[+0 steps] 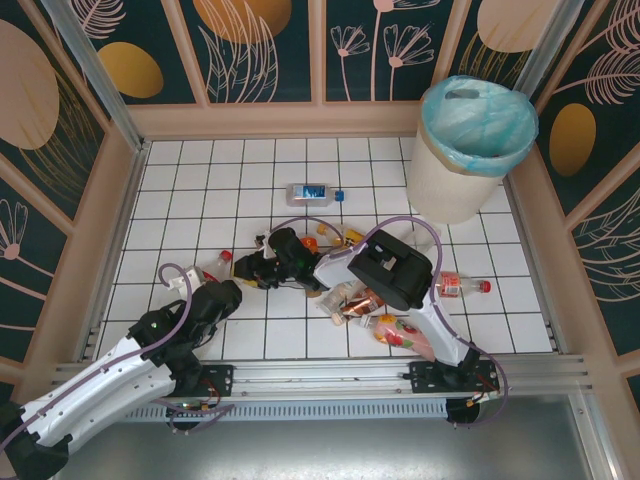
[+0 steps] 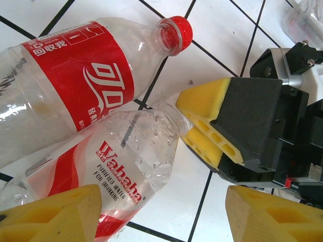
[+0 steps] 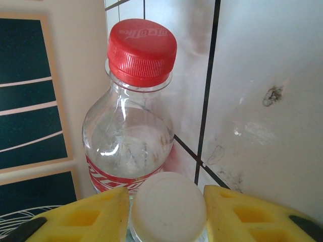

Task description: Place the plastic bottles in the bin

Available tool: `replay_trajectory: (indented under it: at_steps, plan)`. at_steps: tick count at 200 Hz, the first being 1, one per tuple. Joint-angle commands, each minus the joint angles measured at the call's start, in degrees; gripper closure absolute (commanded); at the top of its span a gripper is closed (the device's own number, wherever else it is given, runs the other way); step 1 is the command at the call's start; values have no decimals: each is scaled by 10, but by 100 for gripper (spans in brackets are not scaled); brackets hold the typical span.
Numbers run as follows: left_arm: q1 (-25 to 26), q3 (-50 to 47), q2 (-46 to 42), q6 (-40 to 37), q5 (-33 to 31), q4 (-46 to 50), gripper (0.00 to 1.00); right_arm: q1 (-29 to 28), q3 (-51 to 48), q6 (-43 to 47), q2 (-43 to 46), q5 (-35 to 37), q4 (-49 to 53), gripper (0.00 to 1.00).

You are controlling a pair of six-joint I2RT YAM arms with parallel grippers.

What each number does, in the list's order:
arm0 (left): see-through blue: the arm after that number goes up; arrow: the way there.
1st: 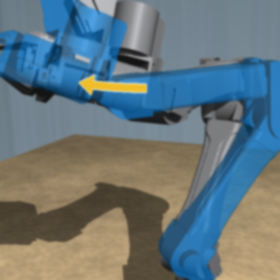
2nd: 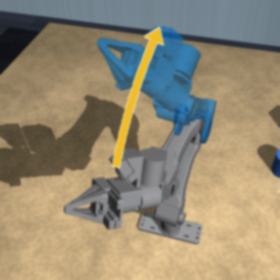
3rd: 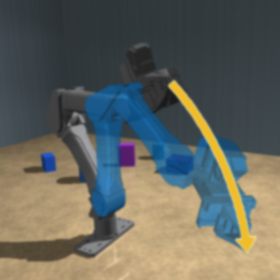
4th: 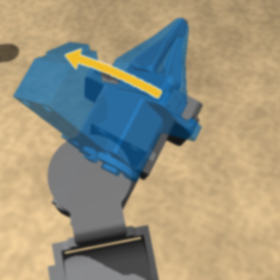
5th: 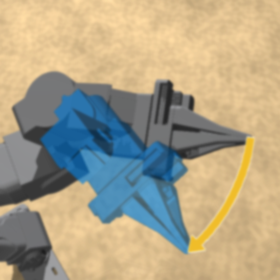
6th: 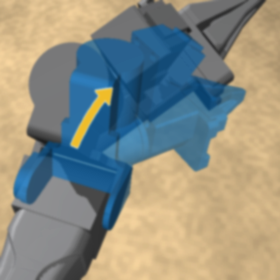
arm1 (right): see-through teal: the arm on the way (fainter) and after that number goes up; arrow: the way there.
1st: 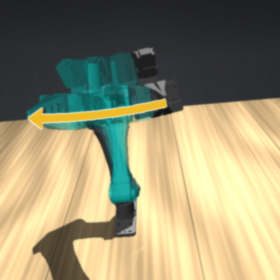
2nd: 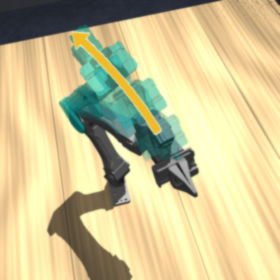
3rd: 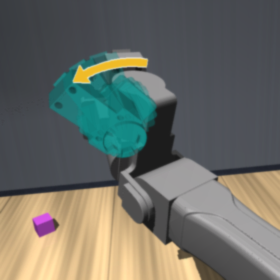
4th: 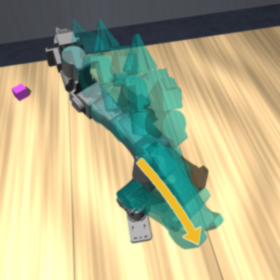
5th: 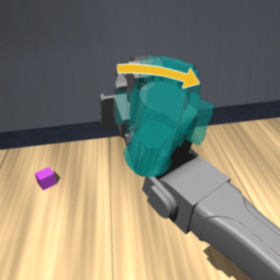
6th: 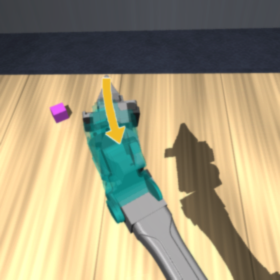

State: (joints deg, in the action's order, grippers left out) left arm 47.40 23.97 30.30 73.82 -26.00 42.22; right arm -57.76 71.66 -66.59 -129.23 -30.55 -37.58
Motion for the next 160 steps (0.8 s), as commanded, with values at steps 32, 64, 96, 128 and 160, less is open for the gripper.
replay_trajectory:
  at_steps: [32,64,96,128,160]
  plan:
    - [4,0,-1,2,-5,-1,34,-2,-7,-6,-5,-3,-33,75]
    - [3,3,-10,0,-10,-3,34,2,-34,0,20,16,-45,79]
    - [4,31,-14,-12,-19,-12,34,3,-63,38,80,50,-33,84]
    - [4,105,1,-51,-42,-6,36,2,-93,81,149,85,-7,88]
    - [4,231,34,-113,-95,26,36,3,-120,144,230,140,35,93]
